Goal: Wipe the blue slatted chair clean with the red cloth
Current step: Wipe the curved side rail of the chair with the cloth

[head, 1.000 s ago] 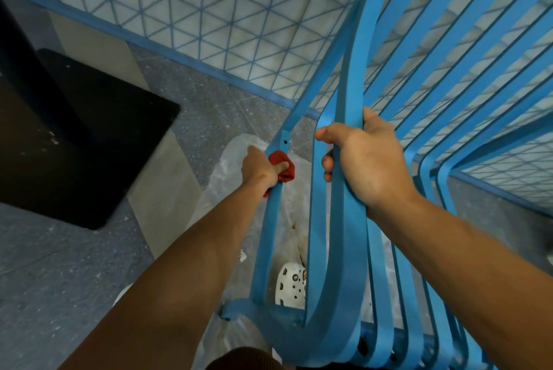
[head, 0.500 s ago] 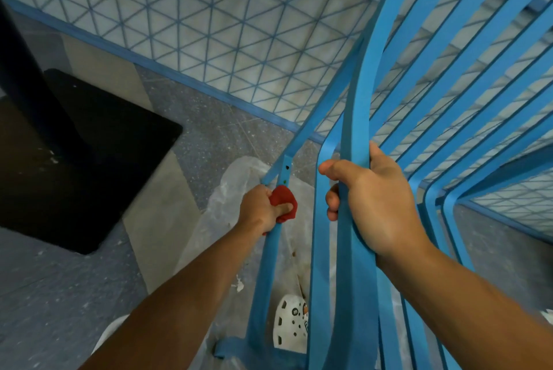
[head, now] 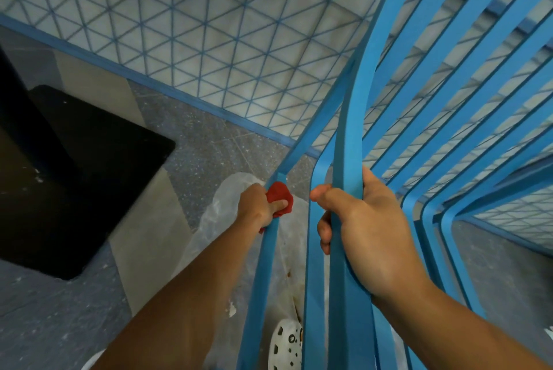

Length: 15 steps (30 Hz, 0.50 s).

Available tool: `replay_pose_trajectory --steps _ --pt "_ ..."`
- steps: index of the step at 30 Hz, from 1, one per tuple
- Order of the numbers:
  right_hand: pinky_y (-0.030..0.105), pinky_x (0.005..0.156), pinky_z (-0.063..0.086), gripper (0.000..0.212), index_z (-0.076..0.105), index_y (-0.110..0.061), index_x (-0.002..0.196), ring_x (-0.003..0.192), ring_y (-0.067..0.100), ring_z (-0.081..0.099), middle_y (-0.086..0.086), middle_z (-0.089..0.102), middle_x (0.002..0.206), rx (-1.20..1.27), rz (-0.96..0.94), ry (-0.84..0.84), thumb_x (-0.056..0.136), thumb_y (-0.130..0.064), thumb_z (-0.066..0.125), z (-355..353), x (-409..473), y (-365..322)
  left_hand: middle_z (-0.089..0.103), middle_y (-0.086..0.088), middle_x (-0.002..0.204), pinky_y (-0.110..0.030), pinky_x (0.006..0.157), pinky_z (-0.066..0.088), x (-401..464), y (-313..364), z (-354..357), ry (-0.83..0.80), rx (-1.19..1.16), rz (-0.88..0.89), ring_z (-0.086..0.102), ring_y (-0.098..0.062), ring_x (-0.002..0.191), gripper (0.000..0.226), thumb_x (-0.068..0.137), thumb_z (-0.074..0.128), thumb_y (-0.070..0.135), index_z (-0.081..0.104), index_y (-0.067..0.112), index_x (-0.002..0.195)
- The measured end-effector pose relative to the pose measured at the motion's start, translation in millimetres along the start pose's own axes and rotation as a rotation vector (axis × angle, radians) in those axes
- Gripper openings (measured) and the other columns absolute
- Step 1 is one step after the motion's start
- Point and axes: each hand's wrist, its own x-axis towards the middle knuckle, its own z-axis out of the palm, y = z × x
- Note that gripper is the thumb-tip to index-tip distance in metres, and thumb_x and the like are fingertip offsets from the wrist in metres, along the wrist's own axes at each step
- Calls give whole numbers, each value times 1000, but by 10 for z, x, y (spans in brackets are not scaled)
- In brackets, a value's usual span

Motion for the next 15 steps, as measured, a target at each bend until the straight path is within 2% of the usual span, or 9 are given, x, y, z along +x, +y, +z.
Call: replay_pose_trajectory --steps 2,4,6,10,15 --pt "24 41 43 6 59 -6 99 42 17 46 5 50 53 2 -5 -1 94 -6 63 -3 2 10 72 -8 110 -27 56 54 -142 -94 -10 -25 -35 5 71 -26 95 58 77 86 40 61 12 121" --pt "24 42 45 6 59 -7 99 43 17 47 6 49 54 0 -5 -2 94 -6 63 -6 4 25 71 -7 112 -39 74 61 -342 -193 9 -45 -64 7 71 -26 98 58 77 87 35 58 13 123" --pt "24 43 45 6 59 -8 98 43 16 47 6 50 54 1 -1 -2 94 -7 63 -7 11 35 70 -5 110 -40 84 60 -498 -289 34 -40 -42 -13 70 -25 99 58 75 88 37 57 14 119" --pt "25 43 46 7 58 -10 96 43 17 47 5 49 53 13 0 -11 94 -6 64 -1 17 35 69 -2 104 -35 80 59 -549 -366 81 -18 -70 -30 70 -22 94 54 73 89 39 57 17 110" --pt "28 42 44 7 58 -8 98 45 19 46 3 48 52 49 -2 -15 95 -5 63 6 15 37 71 -2 104 -36 83 59 -371 -200 109 51 -131 4 70 -21 94 46 80 85 34 59 16 114"
